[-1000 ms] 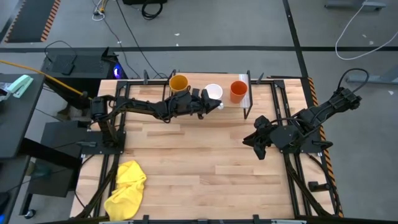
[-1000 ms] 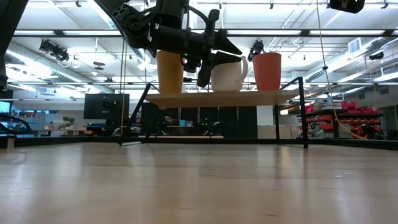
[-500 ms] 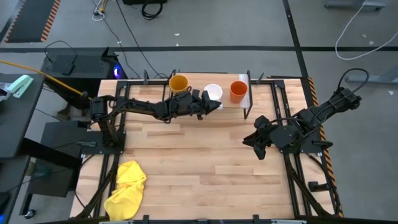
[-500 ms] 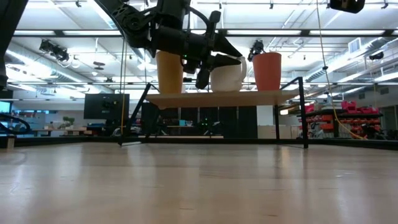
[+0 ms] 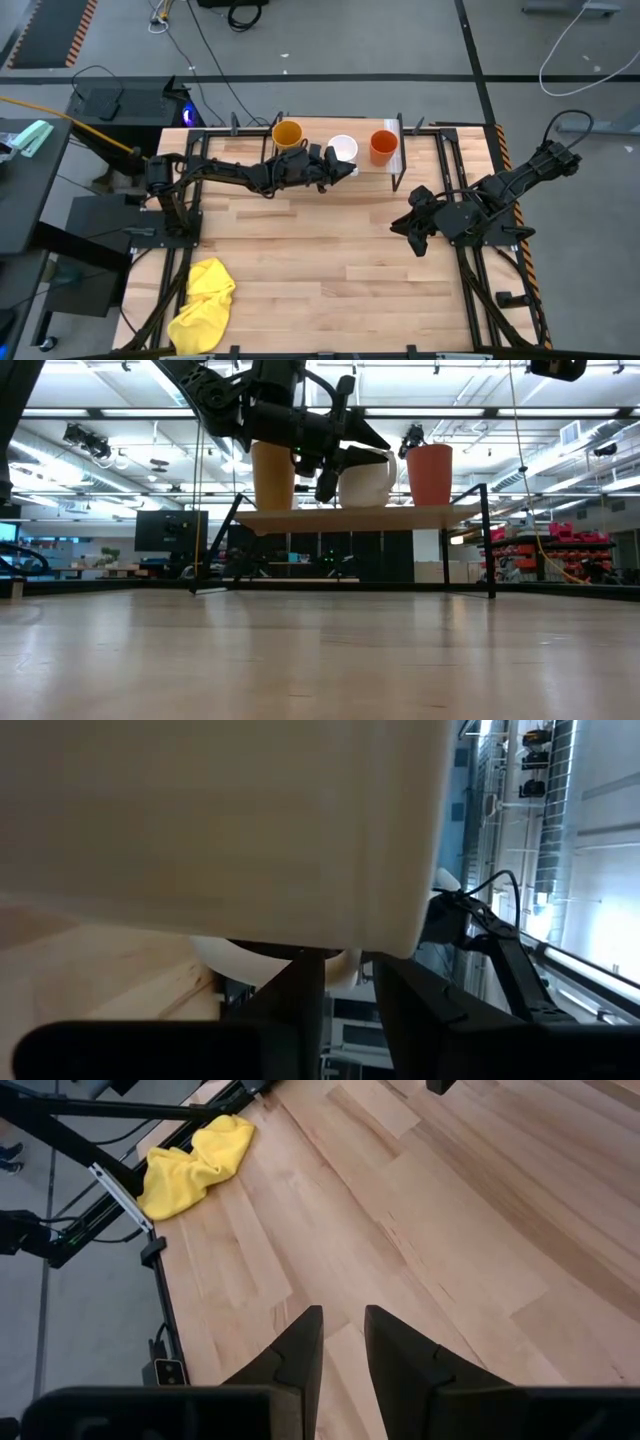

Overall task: Stack small to large cups/mugs on shelf
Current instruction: Put the white mug on the shelf

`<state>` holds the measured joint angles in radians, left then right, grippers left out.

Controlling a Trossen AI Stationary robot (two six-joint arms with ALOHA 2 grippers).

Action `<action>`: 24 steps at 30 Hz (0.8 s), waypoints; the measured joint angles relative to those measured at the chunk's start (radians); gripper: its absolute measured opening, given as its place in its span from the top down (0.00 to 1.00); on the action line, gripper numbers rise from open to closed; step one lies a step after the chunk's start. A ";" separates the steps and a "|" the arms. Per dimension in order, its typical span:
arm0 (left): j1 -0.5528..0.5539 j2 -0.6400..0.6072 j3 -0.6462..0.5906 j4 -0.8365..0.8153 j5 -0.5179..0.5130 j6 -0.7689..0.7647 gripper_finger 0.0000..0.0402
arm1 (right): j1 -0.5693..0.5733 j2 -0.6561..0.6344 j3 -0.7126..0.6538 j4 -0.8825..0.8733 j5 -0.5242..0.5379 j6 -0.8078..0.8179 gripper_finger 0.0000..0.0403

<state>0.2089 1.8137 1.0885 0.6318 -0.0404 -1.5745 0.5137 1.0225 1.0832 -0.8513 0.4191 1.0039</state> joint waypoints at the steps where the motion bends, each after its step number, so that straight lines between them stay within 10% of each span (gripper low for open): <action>1: 0.000 0.000 0.000 0.000 0.000 0.000 0.76 | 0.000 0.000 0.000 0.000 0.000 0.000 0.79; 24: -0.005 -0.001 0.000 0.000 -0.002 0.016 0.76 | 0.000 0.000 0.000 0.000 -0.001 -0.004 0.79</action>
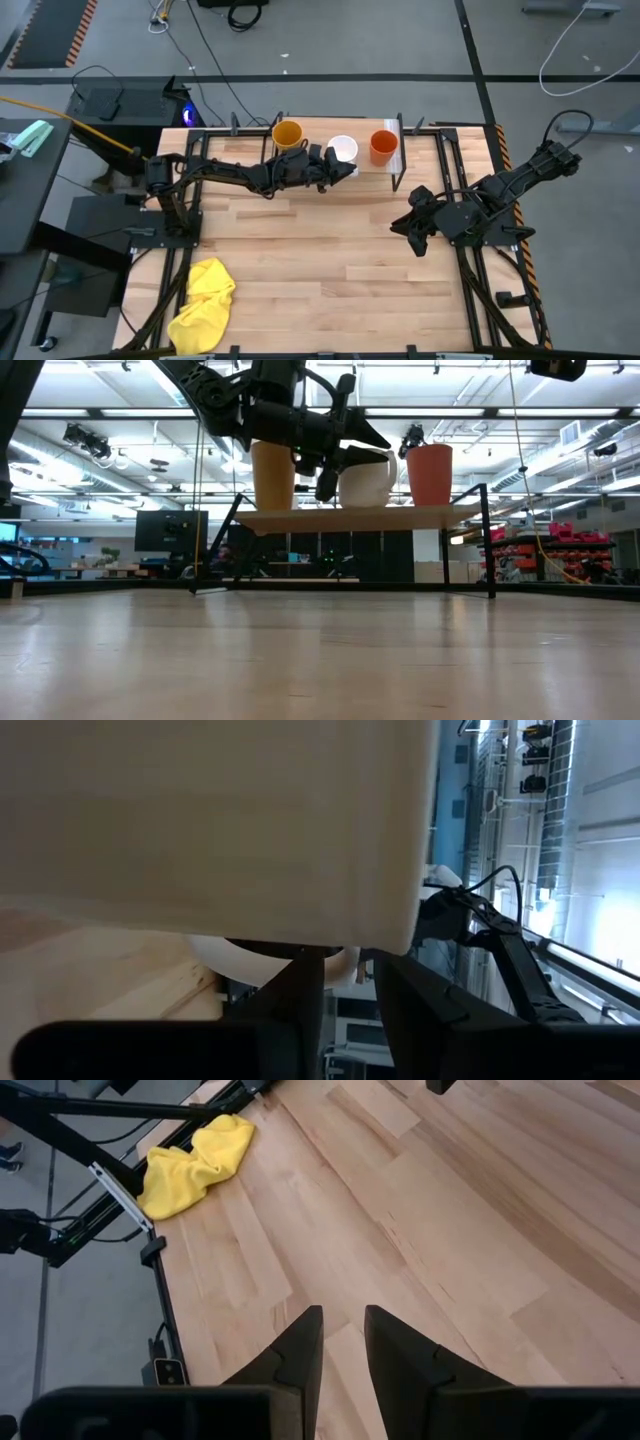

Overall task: Stack small to large cups/mugs on shelf
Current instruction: Put the white mug on the shelf

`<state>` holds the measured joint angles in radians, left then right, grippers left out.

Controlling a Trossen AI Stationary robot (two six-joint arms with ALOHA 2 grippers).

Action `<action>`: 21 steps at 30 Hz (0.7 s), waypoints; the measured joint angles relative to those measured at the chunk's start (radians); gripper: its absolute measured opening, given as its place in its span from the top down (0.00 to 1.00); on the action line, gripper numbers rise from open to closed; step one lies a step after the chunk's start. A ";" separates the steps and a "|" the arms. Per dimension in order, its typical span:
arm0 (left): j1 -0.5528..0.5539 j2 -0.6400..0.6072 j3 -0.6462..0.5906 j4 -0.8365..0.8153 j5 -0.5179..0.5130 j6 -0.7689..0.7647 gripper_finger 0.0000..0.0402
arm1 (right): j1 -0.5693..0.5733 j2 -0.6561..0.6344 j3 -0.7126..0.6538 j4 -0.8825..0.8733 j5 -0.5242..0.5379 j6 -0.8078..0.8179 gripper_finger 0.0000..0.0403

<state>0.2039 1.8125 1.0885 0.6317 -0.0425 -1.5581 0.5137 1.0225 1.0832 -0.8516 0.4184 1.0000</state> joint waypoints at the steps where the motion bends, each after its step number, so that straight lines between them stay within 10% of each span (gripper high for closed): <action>1: 0.000 -0.004 0.000 -0.005 0.000 0.000 0.76 | 0.000 0.000 0.000 0.000 0.000 0.000 0.79; 21: -0.014 -0.051 0.000 -0.098 -0.017 0.031 0.75 | 0.000 0.000 0.000 0.000 0.000 -0.007 0.79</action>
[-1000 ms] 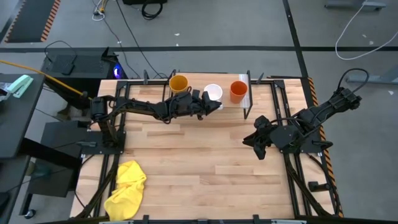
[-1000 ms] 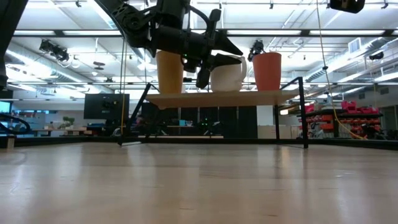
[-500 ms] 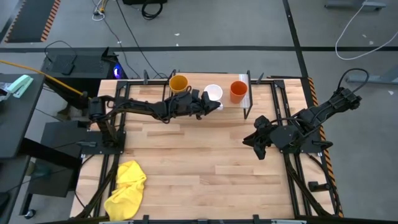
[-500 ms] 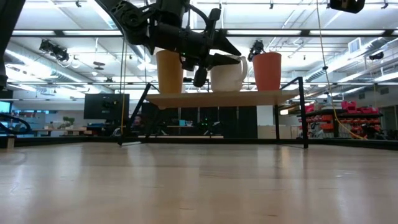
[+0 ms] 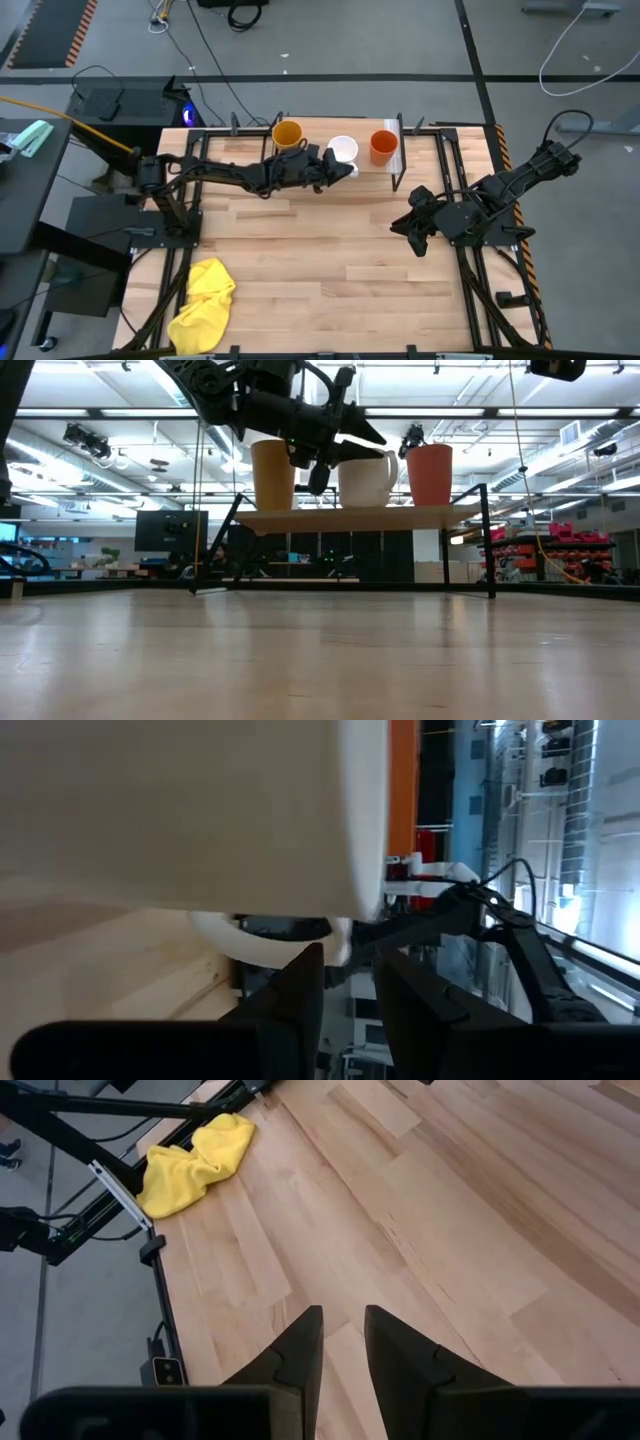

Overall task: Stack small to large cups/mugs on shelf
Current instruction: Put the white mug on the shelf, then return to Home Position

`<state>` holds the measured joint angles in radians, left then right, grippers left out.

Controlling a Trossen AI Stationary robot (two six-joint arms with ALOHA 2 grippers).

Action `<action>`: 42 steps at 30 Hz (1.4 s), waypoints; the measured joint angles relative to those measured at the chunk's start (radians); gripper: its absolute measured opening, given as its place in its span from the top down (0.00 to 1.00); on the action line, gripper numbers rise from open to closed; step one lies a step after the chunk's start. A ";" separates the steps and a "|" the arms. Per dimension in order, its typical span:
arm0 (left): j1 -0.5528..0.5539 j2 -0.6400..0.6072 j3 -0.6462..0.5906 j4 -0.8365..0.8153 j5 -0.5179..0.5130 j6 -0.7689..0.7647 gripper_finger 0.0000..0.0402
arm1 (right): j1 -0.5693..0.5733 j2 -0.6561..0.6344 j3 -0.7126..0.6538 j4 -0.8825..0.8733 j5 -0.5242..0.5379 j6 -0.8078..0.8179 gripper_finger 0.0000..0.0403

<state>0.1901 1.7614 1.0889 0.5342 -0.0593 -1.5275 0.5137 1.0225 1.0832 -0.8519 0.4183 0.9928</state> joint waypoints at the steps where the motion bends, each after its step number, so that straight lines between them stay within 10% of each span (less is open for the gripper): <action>1: -0.002 -0.003 0.000 -0.002 0.000 0.003 0.75 | 0.000 0.000 0.000 0.000 0.000 0.000 0.79; 24: -0.172 -0.232 0.000 -0.247 -0.076 0.230 0.78 | 0.000 0.000 0.000 -0.017 0.000 -0.001 0.79; 42: -0.413 -0.657 0.000 -0.841 -0.544 0.375 0.78 | 0.000 0.000 0.000 -0.026 -0.001 -0.026 0.79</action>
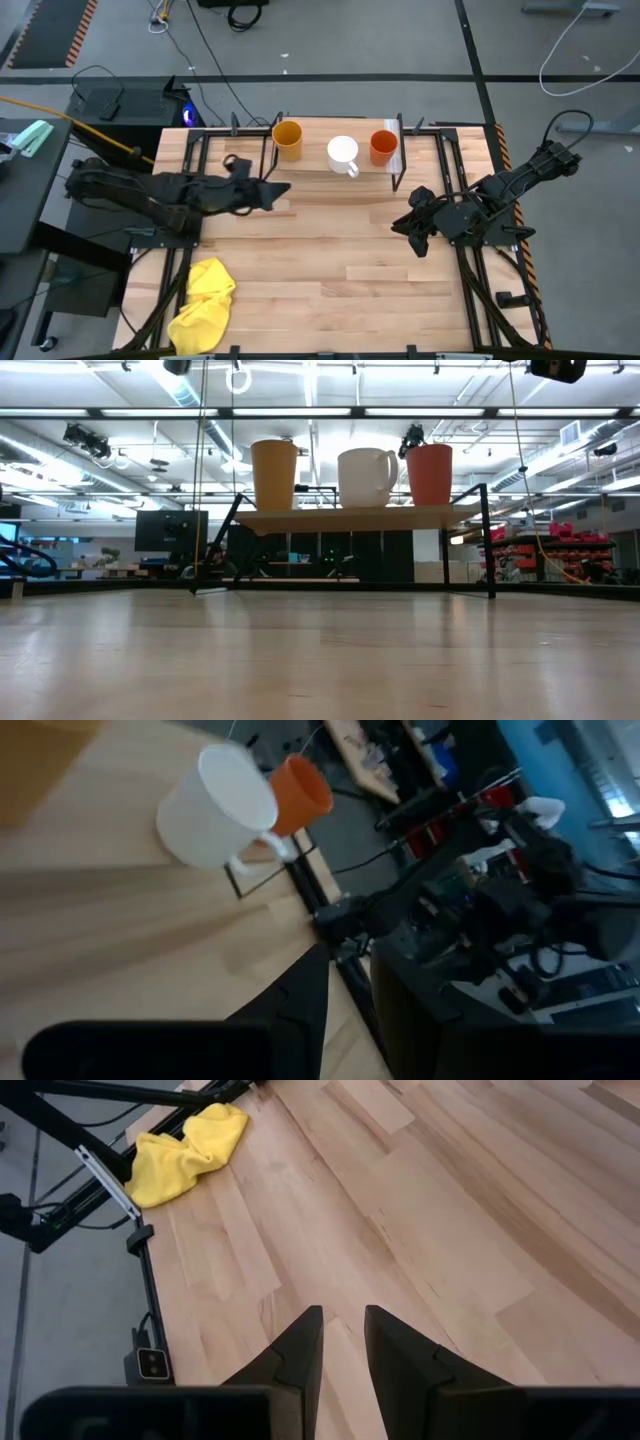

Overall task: Stack small to large cups/mugs on shelf
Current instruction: Return to Home Position

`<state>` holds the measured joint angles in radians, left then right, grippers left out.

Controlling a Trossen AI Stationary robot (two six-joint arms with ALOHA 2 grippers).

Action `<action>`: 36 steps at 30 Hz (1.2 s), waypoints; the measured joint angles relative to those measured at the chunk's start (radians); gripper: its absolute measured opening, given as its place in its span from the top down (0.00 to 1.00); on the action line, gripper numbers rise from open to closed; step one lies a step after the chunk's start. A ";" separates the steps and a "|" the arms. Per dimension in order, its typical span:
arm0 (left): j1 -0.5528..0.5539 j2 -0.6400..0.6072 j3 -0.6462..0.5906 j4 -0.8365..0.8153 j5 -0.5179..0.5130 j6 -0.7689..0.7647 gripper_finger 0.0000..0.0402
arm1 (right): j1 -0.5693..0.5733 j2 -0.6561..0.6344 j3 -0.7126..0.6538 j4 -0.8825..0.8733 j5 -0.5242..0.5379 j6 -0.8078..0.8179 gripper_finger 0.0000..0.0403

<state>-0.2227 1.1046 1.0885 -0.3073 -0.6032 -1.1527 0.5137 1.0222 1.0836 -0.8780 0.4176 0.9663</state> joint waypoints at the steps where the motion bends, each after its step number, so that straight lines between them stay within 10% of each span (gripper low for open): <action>1: -0.011 -0.016 0.000 -0.008 -0.017 0.016 0.79 | 0.000 0.000 0.000 0.000 0.000 -0.001 0.79; 28: -0.153 -0.113 0.000 -0.305 -0.104 0.190 0.79 | 0.025 -0.007 0.000 -0.247 -0.050 -0.099 0.79; 36: -0.159 -0.146 0.000 -0.333 -0.153 0.249 0.79 | 0.152 -0.178 0.000 -0.080 0.166 -0.117 0.79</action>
<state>-0.3817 0.9588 1.0885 -0.6399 -0.7563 -0.9034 0.6655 0.8439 1.0836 -0.9576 0.5840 0.8492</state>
